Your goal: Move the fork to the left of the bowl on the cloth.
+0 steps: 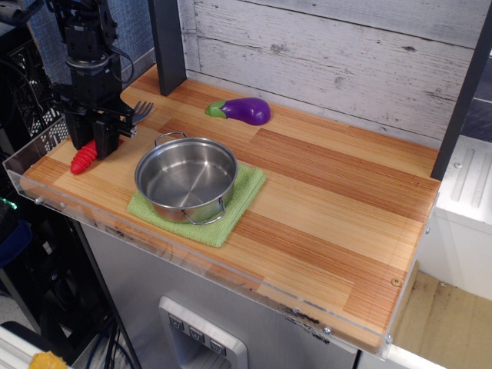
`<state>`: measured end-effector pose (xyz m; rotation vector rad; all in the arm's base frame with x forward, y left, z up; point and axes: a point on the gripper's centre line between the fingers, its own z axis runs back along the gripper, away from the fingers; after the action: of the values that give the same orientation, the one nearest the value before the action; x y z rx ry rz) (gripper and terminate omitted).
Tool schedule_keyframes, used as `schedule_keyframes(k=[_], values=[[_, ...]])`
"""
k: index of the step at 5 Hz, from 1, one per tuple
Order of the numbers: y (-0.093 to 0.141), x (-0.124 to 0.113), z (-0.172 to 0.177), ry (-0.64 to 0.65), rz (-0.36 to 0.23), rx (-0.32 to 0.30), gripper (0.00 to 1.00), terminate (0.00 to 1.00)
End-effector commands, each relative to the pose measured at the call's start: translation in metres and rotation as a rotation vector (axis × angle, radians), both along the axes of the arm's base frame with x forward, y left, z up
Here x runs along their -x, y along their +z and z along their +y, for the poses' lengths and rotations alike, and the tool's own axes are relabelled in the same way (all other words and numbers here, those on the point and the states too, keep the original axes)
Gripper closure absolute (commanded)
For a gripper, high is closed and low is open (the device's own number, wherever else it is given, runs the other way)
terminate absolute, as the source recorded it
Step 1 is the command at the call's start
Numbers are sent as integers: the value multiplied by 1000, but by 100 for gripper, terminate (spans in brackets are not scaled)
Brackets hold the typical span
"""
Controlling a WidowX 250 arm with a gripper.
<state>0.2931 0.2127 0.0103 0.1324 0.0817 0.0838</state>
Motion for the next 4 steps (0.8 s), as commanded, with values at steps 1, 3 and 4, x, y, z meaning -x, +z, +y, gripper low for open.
schedule_keyframes(k=[1, 3, 4], values=[[37, 13, 1, -23, -139, 9, 0, 0], [110, 11, -33, -40, -235, 17, 0, 0], [130, 0, -67, -32, -238, 93, 0, 0]])
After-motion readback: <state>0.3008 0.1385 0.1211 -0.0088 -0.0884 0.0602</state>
